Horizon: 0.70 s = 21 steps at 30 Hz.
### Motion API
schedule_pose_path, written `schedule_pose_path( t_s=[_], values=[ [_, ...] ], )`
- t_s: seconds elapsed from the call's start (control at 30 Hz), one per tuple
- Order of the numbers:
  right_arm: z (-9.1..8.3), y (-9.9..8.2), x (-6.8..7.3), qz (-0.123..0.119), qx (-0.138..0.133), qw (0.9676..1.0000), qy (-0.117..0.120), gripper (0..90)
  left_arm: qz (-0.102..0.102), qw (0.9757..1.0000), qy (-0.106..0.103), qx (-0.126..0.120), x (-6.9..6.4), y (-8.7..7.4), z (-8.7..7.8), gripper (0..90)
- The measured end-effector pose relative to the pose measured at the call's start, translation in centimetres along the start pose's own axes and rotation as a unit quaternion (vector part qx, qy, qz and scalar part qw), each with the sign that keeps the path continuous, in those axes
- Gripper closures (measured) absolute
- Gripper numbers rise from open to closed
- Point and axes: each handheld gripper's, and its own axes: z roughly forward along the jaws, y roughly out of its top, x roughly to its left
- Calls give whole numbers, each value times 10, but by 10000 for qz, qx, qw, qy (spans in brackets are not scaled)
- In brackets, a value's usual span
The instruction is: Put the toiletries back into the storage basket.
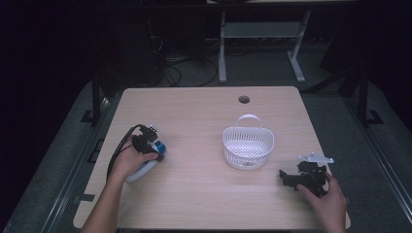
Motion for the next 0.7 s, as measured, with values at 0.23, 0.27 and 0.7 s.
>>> schedule_pose_path(
  t_s=[0.23, 0.27, 0.7],
  values=[
    [0, 0, 0, 2, -1, 10000, 0, 4, -8, 9997, -48, -221, 2, -4, -12, 357],
    [0, 0, 0, 2, -2, 10000, 0, 4, -5, 9996, -38, -277, 3, -4, -14, 358],
    [0, 0, 0, -1, -1, 10000, -1, 4, -103, 9902, -823, -1127, 15, -18, -36, 360]
  ],
)
